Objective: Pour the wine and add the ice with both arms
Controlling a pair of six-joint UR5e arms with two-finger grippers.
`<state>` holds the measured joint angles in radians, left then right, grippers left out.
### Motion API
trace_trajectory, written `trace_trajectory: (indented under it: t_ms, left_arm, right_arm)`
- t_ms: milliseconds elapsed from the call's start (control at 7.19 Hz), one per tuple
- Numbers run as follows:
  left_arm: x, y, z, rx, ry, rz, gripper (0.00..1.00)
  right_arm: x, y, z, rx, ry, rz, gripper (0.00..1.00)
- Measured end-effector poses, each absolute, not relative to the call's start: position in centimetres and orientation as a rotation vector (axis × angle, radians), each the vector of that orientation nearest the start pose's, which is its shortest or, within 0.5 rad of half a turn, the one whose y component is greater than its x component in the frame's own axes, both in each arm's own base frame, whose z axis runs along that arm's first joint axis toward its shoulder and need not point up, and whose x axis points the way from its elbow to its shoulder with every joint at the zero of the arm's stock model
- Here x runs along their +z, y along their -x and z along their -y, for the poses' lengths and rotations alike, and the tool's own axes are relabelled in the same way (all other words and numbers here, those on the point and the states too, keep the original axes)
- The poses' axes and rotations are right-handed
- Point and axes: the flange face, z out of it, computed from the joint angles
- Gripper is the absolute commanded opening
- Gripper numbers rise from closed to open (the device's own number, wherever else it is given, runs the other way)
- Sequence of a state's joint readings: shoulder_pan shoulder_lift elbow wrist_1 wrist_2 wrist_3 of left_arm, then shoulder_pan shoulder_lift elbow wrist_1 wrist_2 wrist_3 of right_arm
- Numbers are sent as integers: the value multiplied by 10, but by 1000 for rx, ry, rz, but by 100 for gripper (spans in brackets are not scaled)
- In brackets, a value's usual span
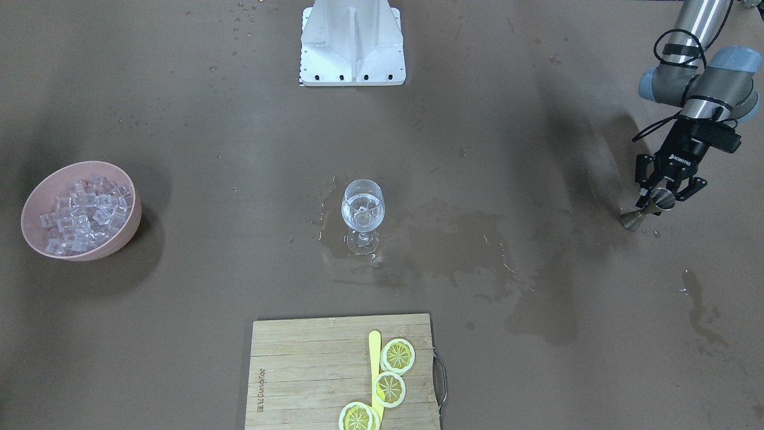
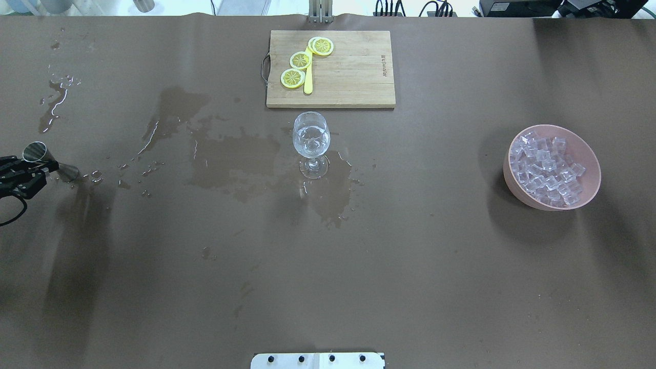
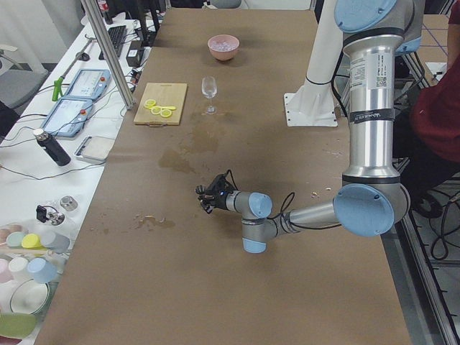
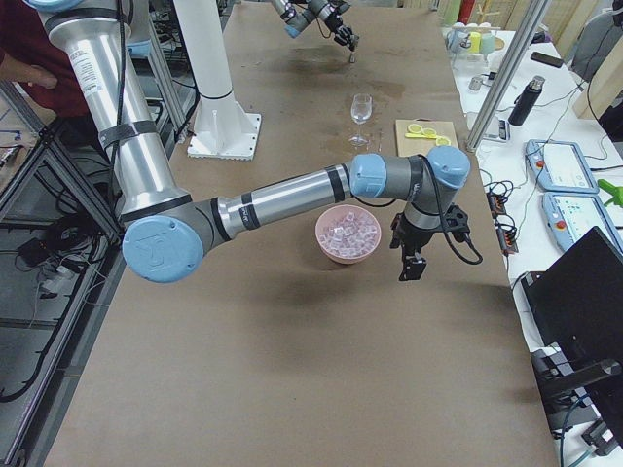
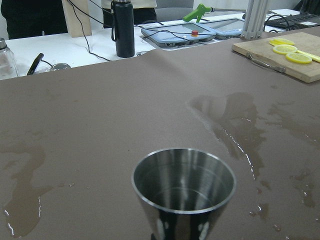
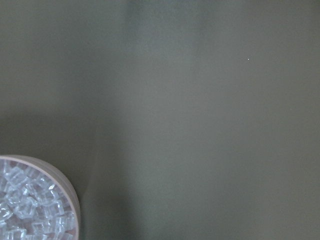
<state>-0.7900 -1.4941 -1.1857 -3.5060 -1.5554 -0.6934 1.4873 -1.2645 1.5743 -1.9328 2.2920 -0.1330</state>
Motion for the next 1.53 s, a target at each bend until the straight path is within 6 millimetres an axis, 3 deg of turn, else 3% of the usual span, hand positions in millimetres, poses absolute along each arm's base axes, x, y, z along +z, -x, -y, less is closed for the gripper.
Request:
trace_trajectory:
  t_ms: [278,695,973,1251,1529]
  left_arm:
    - [671,-205,398,60,-1102,-983,98]
    - [673,-200,397,45,-1104,-971,99]
    - [679,-186,385,51,-1079,-963,99]
    - [668,-137,376,67,-996,-968,99]
    - [635,-73,409,32,-842,-979,99]
  right_arm:
    - [558,-21,582,-182,65,765,100]
    - [594,-25,553,-182,73,765,100]
    - [612,-29,537,-164,90,764,100]
    - [620,-33,527,-148,102,764,100]
    - [622,-38,524,-138,101,763,100]
